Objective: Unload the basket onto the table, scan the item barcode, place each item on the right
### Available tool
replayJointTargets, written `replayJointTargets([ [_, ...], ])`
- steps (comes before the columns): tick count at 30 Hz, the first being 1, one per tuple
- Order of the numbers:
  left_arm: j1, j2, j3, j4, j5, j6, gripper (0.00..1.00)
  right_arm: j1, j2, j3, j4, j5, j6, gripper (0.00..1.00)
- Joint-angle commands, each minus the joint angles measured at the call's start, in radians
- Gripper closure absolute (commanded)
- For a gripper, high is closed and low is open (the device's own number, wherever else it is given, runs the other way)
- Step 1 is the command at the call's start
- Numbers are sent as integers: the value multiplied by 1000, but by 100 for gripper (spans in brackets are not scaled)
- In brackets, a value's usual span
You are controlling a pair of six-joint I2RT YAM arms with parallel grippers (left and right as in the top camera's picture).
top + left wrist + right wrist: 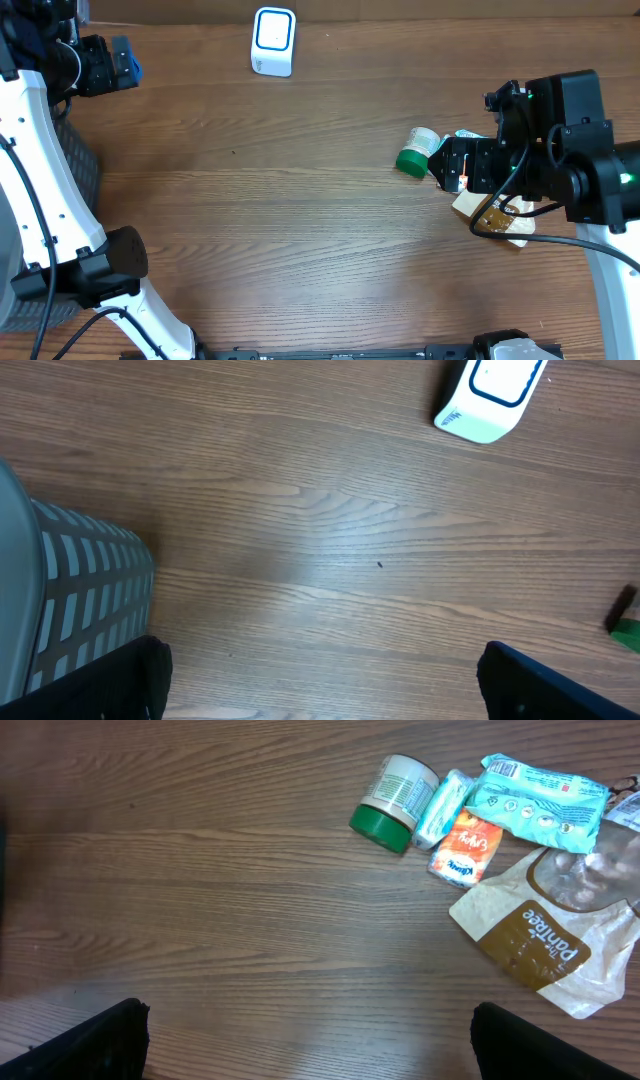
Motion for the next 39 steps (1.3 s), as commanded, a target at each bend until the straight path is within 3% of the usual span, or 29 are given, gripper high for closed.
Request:
replayJointTargets([
  [1,-3,-13,14,-2,1,12,0,5,-42,16,5,-1,0,0],
  [15,-3,-13,14,-2,1,12,0,5,-314,-6,5,-1,-1,0],
  [26,-3,-13,14,-2,1,12,1,32,-486,-277,58,66,-5,0],
  [31,-3,-13,14,-2,1,12,0,32,-564,-399,192,158,-5,0],
  [39,-3,-13,14,-2,1,12,0,32,-701,-628,587,261,-5,0],
])
